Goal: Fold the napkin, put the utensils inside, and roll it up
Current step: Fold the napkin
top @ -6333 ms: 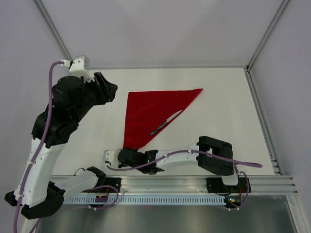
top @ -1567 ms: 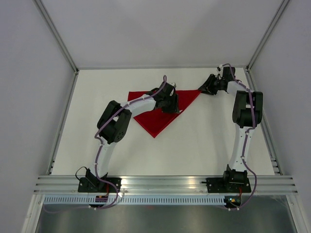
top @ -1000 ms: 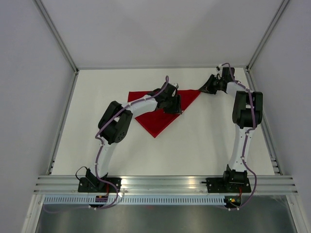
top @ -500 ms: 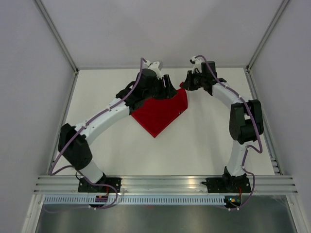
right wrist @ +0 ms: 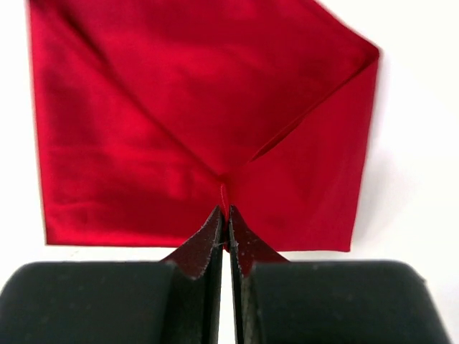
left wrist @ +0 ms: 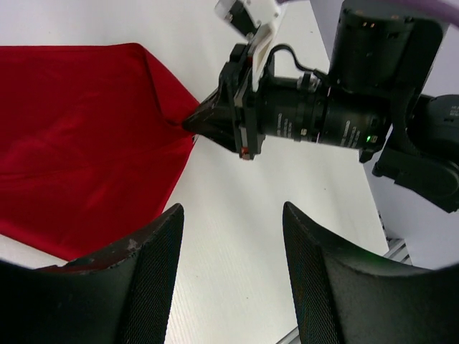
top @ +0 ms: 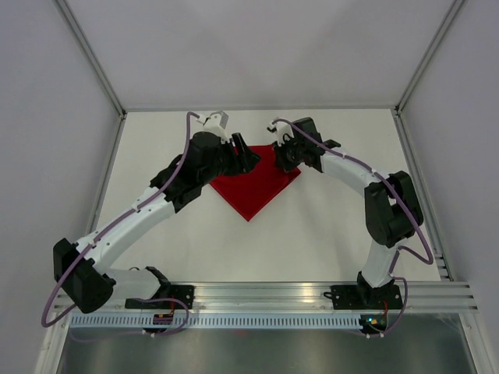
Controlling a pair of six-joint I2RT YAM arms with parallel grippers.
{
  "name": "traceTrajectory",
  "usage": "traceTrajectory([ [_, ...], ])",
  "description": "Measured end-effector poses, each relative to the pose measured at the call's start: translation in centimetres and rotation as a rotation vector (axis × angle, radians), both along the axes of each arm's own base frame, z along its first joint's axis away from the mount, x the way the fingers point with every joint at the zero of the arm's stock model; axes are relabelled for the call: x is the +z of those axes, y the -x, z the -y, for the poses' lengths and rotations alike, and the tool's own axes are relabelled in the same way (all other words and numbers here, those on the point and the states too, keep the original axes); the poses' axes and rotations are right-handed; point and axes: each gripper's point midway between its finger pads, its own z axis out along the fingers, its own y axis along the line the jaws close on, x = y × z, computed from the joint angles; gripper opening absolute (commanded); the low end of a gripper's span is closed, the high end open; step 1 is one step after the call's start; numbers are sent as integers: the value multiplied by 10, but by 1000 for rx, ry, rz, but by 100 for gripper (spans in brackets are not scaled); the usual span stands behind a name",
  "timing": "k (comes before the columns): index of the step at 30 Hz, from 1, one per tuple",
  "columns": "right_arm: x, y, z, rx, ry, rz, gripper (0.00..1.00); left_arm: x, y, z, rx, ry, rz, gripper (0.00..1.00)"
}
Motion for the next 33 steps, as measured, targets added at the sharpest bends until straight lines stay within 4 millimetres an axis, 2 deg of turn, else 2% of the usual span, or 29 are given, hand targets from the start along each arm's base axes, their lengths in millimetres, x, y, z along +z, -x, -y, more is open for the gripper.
traceTrajectory([
  [6, 1, 41, -48, 153, 77, 36, 7, 17, 19, -24, 46, 42, 34, 63],
  [10, -4, 66, -71, 235, 124, 44, 7, 30, 29, -34, 58, 68, 57, 63],
  [19, -15, 90, -89, 308, 204, 62, 6, 49, 41, -49, 83, 99, 94, 63],
  [33, -58, 119, -111, 404, 294, 19, 7, 36, 44, -52, 87, 72, 64, 63],
])
